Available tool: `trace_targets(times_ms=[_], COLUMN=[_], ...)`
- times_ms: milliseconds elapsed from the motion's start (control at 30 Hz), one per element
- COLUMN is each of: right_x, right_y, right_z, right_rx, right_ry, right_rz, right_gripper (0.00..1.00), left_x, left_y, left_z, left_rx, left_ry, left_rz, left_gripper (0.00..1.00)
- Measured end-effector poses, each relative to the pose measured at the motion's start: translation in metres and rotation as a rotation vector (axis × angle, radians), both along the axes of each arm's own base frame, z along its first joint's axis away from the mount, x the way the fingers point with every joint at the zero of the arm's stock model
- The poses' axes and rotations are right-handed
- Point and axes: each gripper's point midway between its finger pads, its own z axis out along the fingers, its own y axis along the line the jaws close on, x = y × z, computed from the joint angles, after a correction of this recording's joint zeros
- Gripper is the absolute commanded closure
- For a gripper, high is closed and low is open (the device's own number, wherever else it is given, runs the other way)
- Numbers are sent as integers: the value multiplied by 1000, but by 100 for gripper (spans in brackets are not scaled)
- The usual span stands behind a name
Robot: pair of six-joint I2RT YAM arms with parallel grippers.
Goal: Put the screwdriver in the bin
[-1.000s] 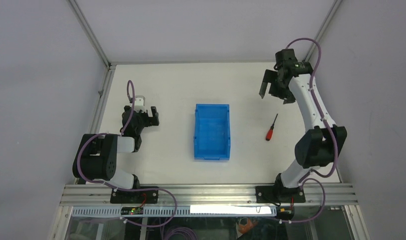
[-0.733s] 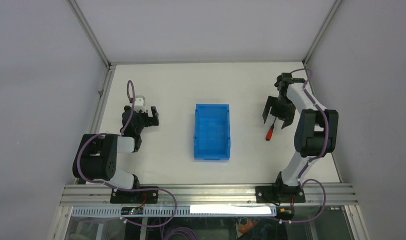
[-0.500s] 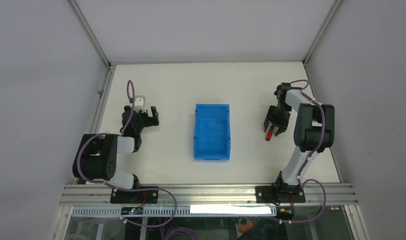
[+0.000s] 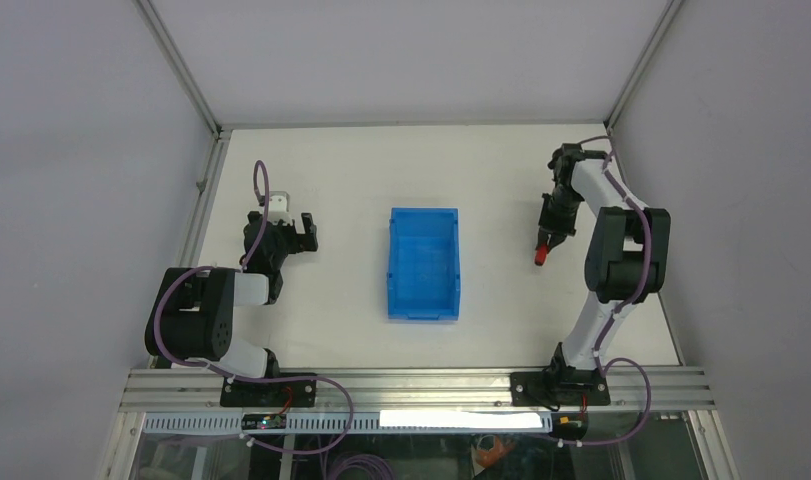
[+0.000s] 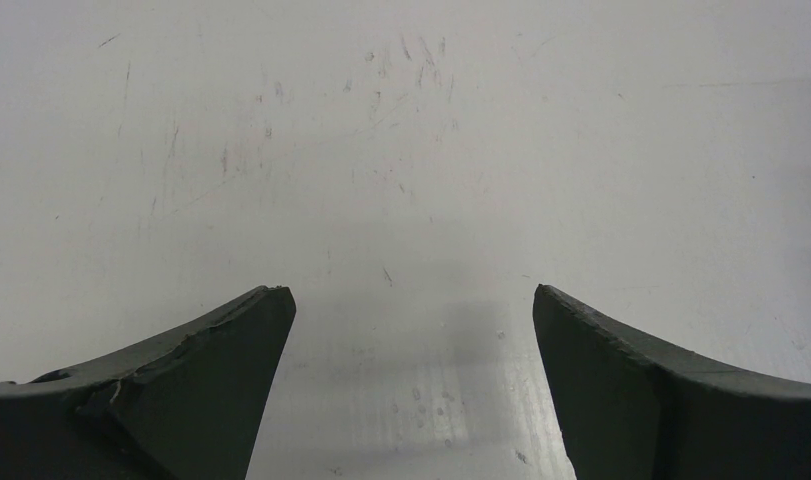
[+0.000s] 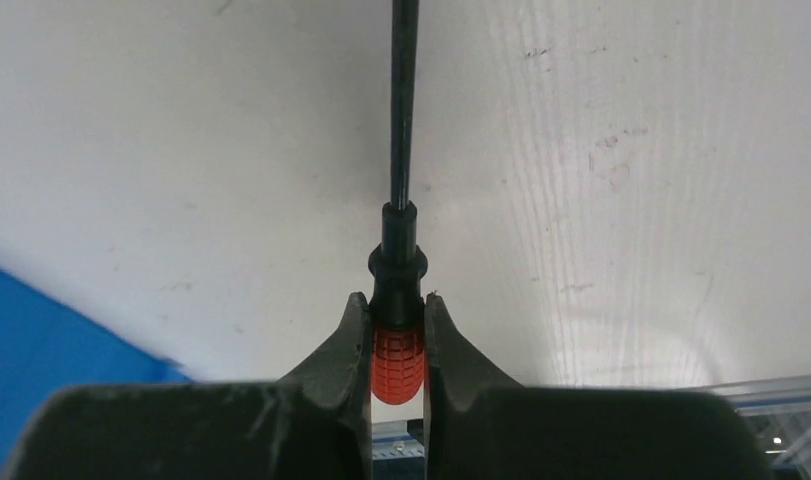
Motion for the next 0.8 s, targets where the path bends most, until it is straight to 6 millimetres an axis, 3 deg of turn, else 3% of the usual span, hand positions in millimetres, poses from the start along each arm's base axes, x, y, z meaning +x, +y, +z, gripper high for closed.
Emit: trace_targets(times_ms=[167,333,400,500,667,800], right_x=[4,-11,-18,-30,-43,-53], right_y=[9,29,37,45,65,119], right_z=[55,104,116,129,134,134], right_rx=[-35,-82,-87,-96,-119,-105], right_ry=[-37,-61,-74,-87,-88,-140], right_rz=[44,104,121,132,159,271], right_gripper=[100,100,100,100,100,100], left_x=[0,0,0,0,0,0], left_y=[0,0,0,0,0,0], left_z=[0,0,0,0,0,0], left_rx=[0,0,0,0,0,0], left_ry=[0,0,0,0,0,0], left_rz=[0,0,0,0,0,0], left_gripper=[1,1,1,1,1,1])
